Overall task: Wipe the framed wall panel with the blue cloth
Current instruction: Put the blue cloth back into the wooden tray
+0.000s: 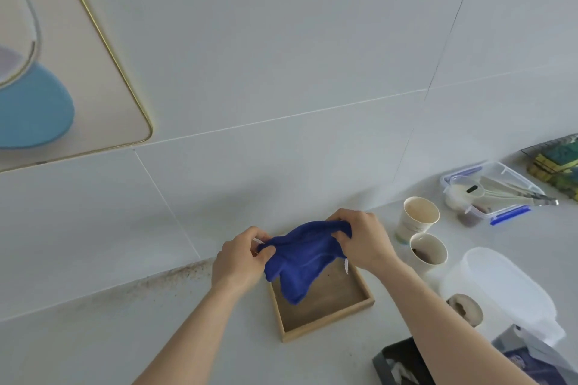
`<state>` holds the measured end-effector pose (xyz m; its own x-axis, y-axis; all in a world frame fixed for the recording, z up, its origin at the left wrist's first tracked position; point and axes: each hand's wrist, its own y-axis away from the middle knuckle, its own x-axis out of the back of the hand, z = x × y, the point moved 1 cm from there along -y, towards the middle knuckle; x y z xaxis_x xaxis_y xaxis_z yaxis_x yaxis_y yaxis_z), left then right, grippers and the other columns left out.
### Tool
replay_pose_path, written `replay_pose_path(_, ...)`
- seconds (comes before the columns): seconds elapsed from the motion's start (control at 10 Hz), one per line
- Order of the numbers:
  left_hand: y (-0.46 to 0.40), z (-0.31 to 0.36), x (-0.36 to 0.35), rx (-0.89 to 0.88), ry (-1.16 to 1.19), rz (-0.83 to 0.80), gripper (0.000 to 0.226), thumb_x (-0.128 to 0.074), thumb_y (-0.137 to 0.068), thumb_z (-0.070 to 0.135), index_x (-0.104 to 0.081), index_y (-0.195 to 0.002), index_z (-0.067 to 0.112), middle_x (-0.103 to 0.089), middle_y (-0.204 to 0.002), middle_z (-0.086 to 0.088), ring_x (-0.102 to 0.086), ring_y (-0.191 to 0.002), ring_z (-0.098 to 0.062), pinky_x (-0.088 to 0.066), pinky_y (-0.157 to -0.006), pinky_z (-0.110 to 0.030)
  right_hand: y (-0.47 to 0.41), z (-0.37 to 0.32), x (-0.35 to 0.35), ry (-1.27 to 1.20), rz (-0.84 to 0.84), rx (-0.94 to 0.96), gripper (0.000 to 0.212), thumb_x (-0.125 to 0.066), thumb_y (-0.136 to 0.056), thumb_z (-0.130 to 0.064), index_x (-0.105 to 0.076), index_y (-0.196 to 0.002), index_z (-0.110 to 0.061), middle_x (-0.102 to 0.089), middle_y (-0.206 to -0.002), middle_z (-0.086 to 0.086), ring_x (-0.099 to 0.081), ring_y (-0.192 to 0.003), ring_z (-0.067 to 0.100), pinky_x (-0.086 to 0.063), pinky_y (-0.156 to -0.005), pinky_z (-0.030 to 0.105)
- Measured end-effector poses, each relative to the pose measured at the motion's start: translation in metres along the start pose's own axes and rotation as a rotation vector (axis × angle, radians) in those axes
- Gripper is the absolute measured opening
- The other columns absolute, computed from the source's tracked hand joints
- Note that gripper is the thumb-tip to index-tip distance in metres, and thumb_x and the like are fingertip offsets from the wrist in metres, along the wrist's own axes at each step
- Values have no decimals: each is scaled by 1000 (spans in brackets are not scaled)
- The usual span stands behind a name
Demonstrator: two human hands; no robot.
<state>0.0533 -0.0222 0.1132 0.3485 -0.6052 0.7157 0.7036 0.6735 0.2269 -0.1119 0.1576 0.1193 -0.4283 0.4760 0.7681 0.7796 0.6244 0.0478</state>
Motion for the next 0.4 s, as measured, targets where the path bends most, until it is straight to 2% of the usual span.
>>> replay_pose_path(0.1, -11, -13, -32, 48, 2, -17, 20, -60, -94, 26, -68, -106, 41, -74, -105, 17, -70, -100, -15, -54, -87, -33, -10, 23, -24, -8, -11, -3, 36, -55, -86, -2, -75, -104, -26, -76, -96, -1, -67, -90, 27, -58, -77, 42)
replay_pose_path(0.2, -15, -29, -66, 72, -20, -104, 36, -56, -100, 26, -61, -135, 31, -67, -137, 9, -63, -125, -15, -49, -104, -32, -8, 46, -54, 6, -78, 5, 38, -57, -93, -1, -74, -116, -25, -74, -114, 1, -66, -106, 28, -56, -87, 41)
replay_pose_path(0.3, -10, -40, -97, 12, -185, -245, 60, -55, -100, 39, -35, -156, 30, -43, -161, 7, -42, -147, -19, -37, -118, -36, 1, 74, -90, 168, -288, -26, 45, -57, -101, -15, -58, -145, -25, -53, -154, 2, -50, -141, 29, -46, -111, 40)
replay_pose_path(0.4, -2, -52, -120, -78, -408, -339, 76, -49, -100, 50, -13, -163, 30, -16, -173, 4, -15, -160, -21, -17, -129, -41, 15, 96, -116, 364, -495, -53, 67, -58, -102, -39, -29, -161, -33, -16, -175, 4, -12, -162, 31, -22, -129, 45)
